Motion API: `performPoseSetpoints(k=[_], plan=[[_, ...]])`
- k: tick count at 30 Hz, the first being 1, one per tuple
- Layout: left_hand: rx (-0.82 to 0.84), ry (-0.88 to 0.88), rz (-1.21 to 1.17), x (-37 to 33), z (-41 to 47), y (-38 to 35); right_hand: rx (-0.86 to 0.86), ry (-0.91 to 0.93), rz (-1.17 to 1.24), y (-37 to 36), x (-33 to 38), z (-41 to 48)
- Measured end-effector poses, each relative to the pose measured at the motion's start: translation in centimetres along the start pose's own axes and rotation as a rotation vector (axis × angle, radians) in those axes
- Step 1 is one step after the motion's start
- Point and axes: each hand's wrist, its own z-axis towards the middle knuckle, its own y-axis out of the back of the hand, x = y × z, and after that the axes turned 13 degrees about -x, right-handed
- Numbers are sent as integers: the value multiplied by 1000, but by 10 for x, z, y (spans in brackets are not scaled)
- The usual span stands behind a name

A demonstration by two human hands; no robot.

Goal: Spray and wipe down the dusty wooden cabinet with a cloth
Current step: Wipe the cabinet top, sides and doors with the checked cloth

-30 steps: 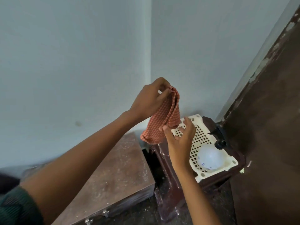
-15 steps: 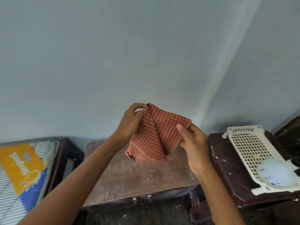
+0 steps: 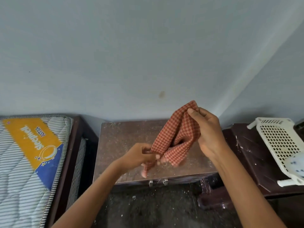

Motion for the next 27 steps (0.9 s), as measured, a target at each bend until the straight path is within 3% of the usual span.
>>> performPoseSetpoints(k=[3, 9, 11, 14, 17, 19, 22, 24, 27], plan=[[-94, 13, 109, 16, -4, 18, -56, -64, 44, 13, -5, 2], [-369, -16, 55, 4, -3, 37, -179, -29, -117, 16, -28, -4], [-368, -18, -20, -9, 0, 28, -161, 82, -280, 3, -41, -12], [-329, -2, -129, -25, 6, 10, -26, 396, -605, -25, -64, -31], [-238, 92, -380, -35, 8, 5, 140, 551, -694, -45, -84, -41], [-197, 81, -390, -36, 8, 9, 209, 516, -708, -43, -83, -37], [-195, 55, -325, -34, 9, 19, 314, 324, -659, -32, -69, -31], [-188, 37, -267, -34, 11, 25, 251, 295, -625, -28, -63, -26], [-151, -38, -73, -41, 12, 31, 25, 475, -775, -24, -57, -7]])
